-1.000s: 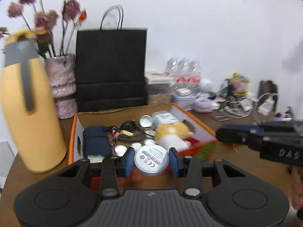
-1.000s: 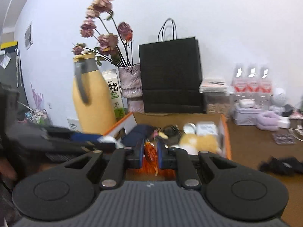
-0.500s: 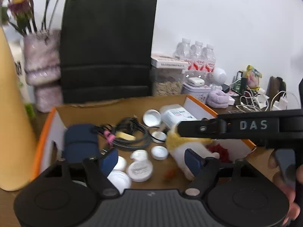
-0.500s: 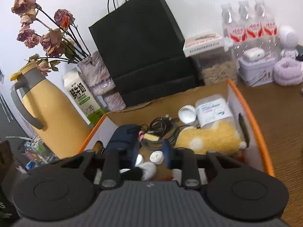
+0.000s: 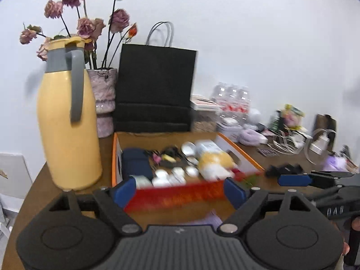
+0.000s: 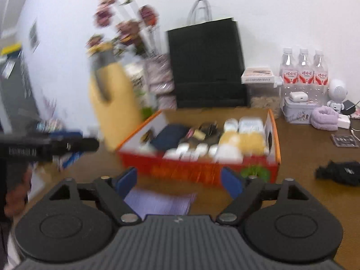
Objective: Organize objects
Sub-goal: 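Withdraw both open tools from the box back over the table, then grasp the white cloth with the right tool, then with the left tool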
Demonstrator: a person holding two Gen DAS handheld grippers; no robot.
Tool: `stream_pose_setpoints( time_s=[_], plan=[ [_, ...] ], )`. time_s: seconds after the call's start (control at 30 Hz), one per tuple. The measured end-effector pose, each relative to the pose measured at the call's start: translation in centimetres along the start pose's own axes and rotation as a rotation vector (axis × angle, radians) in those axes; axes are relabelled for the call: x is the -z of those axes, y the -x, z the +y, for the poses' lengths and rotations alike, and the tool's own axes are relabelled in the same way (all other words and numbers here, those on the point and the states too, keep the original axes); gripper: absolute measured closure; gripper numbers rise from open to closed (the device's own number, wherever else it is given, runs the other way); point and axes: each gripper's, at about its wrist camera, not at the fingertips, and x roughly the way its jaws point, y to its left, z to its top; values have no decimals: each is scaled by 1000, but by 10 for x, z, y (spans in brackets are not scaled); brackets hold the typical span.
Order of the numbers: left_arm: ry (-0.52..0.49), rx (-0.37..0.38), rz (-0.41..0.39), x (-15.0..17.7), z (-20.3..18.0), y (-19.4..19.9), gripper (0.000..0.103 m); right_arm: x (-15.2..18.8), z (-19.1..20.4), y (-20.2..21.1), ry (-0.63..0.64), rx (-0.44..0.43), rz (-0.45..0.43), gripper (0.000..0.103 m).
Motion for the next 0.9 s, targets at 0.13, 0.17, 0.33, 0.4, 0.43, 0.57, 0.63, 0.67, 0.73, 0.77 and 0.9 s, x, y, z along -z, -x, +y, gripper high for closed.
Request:
stream_pose_setpoints(
  time_s=[0.13, 0.17, 0.33, 0.4, 0.43, 0.57, 0.63, 0.67, 0.73, 0.77, 0.9],
  plan=[
    [-25, 18, -3, 47, -17, 55, 9, 43, 28, 59, 90, 40, 15, 0],
    [-28, 30, 10, 58, -17, 67, 9, 53, 30, 75, 104, 37, 29, 0],
    [-60, -34, 65, 87, -18, 111, 9, 85, 30, 146, 140, 100, 80, 0],
    [-54, -44, 75, 95, -18, 119, 9, 93, 31, 160, 133, 127, 76, 0],
    [-46, -45, 77, 98, -18, 122, 9, 96, 32, 162, 121, 127, 72, 0],
    [-10, -47, 88, 109, -21, 116, 9, 107, 45, 140, 101, 95, 48, 3],
    [-9, -54, 103, 113, -22, 104, 9, 115, 60, 112, 157, 97, 77, 13],
    [-4, -53, 112, 114, -22, 97, 9, 118, 66, 99, 184, 89, 96, 19],
    [12, -55, 126, 117, -19, 83, 9, 124, 78, 70, 235, 79, 124, 28],
    [17, -60, 136, 118, -18, 76, 9, 125, 82, 57, 253, 81, 132, 30],
    [42, -64, 150, 121, -13, 60, 9, 126, 100, 18, 360, 104, 154, 34]
  ],
)
